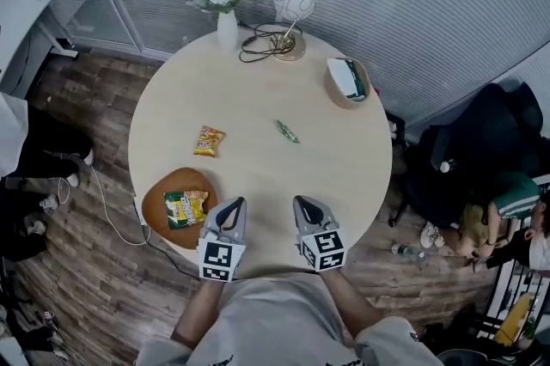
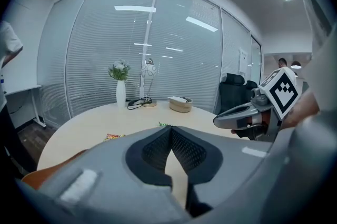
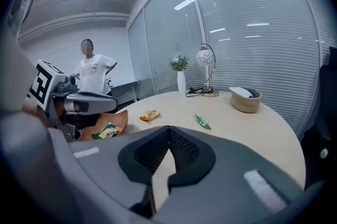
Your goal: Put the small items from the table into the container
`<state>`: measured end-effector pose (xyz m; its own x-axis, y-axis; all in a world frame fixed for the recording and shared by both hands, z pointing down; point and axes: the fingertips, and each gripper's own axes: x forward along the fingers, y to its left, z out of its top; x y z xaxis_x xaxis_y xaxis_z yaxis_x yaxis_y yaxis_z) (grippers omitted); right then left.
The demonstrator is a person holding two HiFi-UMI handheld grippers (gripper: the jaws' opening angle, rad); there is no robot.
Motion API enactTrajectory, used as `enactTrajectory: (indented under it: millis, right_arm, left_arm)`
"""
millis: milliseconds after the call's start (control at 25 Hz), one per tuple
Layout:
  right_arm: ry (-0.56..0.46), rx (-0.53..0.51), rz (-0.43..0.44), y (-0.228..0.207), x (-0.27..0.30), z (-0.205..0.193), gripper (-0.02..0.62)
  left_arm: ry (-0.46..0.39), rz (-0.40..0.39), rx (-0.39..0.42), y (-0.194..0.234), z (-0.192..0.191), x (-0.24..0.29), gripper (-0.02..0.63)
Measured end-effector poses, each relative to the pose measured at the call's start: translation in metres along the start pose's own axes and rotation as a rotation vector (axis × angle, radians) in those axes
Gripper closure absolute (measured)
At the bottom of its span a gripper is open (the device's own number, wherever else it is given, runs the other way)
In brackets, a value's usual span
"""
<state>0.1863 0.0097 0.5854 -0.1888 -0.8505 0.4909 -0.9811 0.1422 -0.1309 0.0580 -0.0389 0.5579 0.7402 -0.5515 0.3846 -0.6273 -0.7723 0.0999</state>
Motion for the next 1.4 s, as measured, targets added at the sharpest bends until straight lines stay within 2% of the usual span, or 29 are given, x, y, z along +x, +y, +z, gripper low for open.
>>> enactTrajectory:
  millis: [120,240,480,640,840,1160,1240,1400]
  right_arm:
    - [0.011,0.005,-0.007,-0.008,0.007,-0.003,0.592]
    - [0.007,-0.032,-0.042,-0.023,0.022,0.000,0.592]
    - [0.037,-0.078,-0.075,-0.066,0.084,0.013,0.571]
    - [0.122,-0.084,-0.103,-0.095,0.128,0.006,0.538]
    - [0.262,-0.116,-0.131,-0.123,0.174,-0.021,0.519]
    - [0.357,-0.159,-0.084,-0.128,0.206,-0.040,0.462]
    - [0.386,-0.164,-0.073,-0.128,0.210,-0.044,0.466]
    - [0.427,-0.172,-0.075,-0.130,0.213,-0.050,0.518]
  left_arm:
    - [0.010,-0.020,-0.009,-0.002,-0.004,0.006,0.611]
    - [0.017,-0.030,0.003,-0.001,-0.005,0.009,0.609]
    - [0.050,-0.020,0.002,0.007,-0.013,0.013,0.608]
    - [0.077,-0.033,-0.005,0.001,-0.017,0.021,0.607]
    - [0.089,-0.037,-0.021,0.002,-0.014,0.028,0.607]
    - [0.117,-0.022,-0.045,0.007,-0.023,0.028,0.607]
    - [0.121,-0.019,-0.051,0.006,-0.026,0.026,0.607]
    - [0.122,-0.014,-0.053,0.006,-0.029,0.024,0.607]
